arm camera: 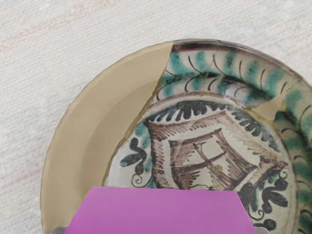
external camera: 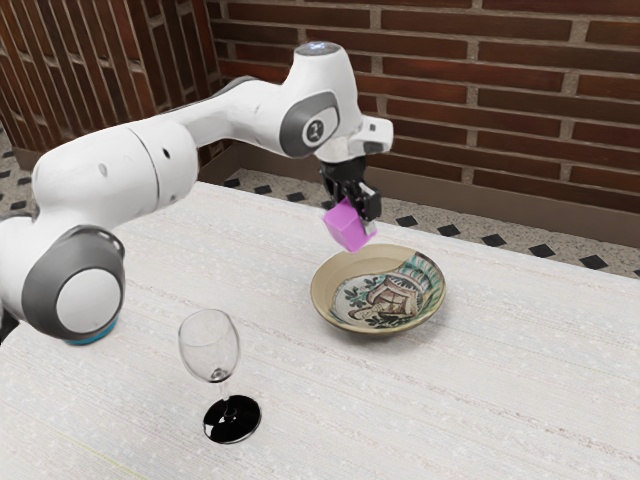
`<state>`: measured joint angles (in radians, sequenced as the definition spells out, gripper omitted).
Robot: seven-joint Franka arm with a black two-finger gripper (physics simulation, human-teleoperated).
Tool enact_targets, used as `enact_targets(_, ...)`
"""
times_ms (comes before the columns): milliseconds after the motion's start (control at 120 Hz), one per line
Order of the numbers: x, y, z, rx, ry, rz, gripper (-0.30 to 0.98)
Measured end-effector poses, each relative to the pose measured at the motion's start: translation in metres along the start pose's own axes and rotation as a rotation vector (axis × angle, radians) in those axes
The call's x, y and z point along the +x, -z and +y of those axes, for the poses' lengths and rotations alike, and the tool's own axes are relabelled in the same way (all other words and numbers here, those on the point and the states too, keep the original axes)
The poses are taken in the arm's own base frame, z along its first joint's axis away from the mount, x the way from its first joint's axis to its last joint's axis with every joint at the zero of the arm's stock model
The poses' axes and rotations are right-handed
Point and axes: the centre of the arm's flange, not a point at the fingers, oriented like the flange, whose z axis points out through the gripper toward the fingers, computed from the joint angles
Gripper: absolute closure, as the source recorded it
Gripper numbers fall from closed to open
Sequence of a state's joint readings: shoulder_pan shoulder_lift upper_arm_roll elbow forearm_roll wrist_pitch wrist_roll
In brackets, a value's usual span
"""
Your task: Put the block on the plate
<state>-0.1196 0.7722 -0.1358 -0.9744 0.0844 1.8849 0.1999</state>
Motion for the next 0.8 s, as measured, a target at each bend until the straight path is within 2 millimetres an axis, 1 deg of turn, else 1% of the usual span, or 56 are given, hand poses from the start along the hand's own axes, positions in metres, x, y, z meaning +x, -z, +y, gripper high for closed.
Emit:
enact_targets(75, 0.006, -0.004, 0.024, -0.012, -0.030, 0.002, 0.31)
enact_targets(150, 0.008, -0.019, 0.034, -0.020, -0.040, -0.006, 0.30)
enact_targets(233, 0.009, -0.036, 0.036, -0.027, -0.043, -0.013, 0.30)
enact_targets(400, 0.007, -0.084, 0.037, -0.044, -0.042, -0.050, 0.30)
enact_targets(558, 0.006, -0.116, 0.038, -0.054, -0.041, -0.057, 0.30)
enact_targets(617, 0.005, -0.123, 0.038, -0.054, -0.040, -0.055, 0.30)
enact_targets(700, 0.006, -0.127, 0.038, -0.055, -0.040, -0.050, 0.29)
enact_targets(800, 0.007, -0.128, 0.038, -0.055, -0.042, -0.041, 0.21)
